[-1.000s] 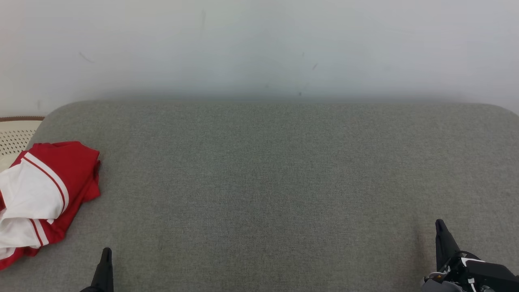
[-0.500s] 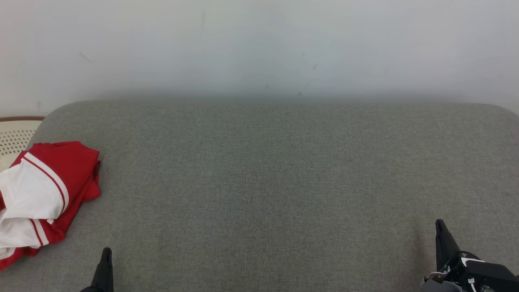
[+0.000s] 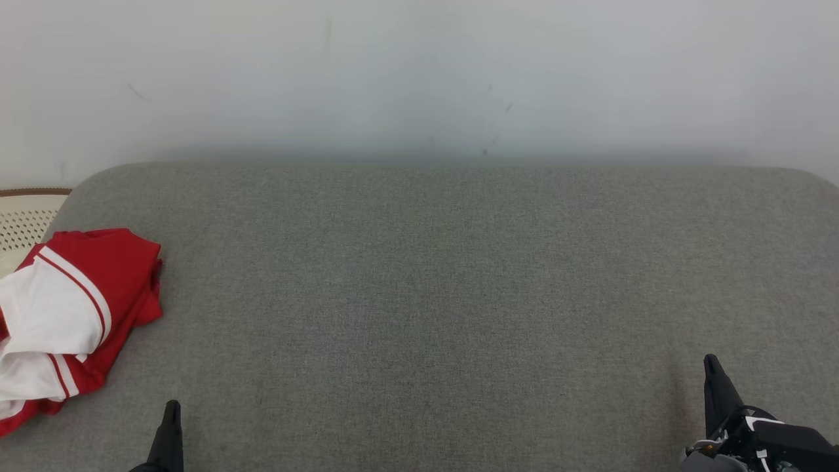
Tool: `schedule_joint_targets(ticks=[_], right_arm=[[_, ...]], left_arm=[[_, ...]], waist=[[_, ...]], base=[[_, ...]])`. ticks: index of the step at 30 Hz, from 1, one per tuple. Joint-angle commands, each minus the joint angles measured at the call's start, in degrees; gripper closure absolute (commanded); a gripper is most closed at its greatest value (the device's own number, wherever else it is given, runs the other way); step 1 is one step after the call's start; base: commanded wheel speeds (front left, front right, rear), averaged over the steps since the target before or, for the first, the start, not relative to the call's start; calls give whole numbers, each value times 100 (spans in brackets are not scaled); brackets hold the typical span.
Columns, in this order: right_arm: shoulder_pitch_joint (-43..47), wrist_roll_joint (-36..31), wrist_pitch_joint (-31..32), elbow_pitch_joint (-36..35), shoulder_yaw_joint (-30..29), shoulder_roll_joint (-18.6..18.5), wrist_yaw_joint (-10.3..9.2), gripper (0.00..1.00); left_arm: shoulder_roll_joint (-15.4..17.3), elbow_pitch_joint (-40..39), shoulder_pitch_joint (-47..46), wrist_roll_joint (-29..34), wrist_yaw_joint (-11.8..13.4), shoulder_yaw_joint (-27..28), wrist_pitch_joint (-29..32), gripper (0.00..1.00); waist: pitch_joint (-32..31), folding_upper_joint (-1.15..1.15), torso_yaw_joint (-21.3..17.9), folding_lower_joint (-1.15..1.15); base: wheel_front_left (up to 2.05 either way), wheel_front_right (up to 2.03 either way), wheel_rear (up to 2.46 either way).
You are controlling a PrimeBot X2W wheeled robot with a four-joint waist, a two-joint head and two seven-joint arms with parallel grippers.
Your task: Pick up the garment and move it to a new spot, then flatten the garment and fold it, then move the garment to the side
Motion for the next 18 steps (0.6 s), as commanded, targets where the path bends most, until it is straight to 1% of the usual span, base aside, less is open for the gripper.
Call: schedule_joint_targets(ticks=[1,18], right_arm=[[-26,13,-3,-10,4,10,3,100],[-26,13,-4,-10,5,10,3,100]], left_arm=[[20,-2,-51,-54,-13,12,11,100],[20,-2,-51,-54,-13,12,11,100]], waist=[[0,0,0,0],[0,0,0,0]], base=[[0,0,0],[0,0,0]])
